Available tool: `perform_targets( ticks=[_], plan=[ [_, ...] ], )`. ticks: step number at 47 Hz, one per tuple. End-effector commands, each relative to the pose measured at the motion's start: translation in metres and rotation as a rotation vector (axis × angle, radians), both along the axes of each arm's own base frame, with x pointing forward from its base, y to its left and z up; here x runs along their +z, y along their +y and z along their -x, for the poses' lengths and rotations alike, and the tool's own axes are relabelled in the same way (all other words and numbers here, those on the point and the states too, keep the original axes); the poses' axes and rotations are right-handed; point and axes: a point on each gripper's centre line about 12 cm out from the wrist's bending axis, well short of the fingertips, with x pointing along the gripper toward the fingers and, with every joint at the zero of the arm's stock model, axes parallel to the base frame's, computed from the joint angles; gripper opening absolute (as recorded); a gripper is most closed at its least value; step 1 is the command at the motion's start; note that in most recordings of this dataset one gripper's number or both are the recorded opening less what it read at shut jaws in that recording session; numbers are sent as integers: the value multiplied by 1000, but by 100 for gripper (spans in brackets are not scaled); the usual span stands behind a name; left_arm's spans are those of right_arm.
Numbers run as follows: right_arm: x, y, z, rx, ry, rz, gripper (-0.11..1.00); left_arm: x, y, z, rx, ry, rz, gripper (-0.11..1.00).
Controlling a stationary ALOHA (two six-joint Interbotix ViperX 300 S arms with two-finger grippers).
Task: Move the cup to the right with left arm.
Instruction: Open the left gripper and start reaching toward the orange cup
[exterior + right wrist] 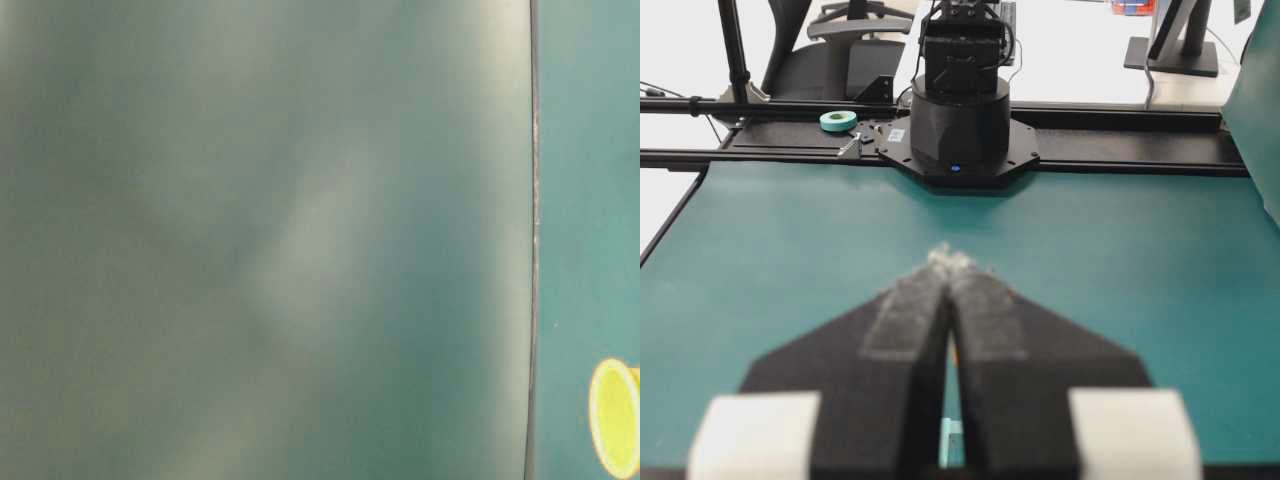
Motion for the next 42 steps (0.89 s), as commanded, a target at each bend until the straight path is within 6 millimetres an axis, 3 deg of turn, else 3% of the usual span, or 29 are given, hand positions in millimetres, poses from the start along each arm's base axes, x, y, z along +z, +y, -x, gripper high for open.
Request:
perform_targets(
  ticks=[1,25,30,38,42],
  plan=[
    [6,0,-2,0,-15,-5,-1,-5,-1,-3,-6,46,-21,-1],
    [7,0,-4,-2,-6,-3,-1,-24,6,1,29,71,-21,4],
    [7,0,-4,-2,-8,-4,-1,-34,7,3,35,88,-16,24],
    [7,0,-4,0,-6,-5,-1,-48,10,6,53,119,-13,68],
    [8,0,-4,0,-8,-5,-1,-59,13,8,64,136,-11,73]
  ],
)
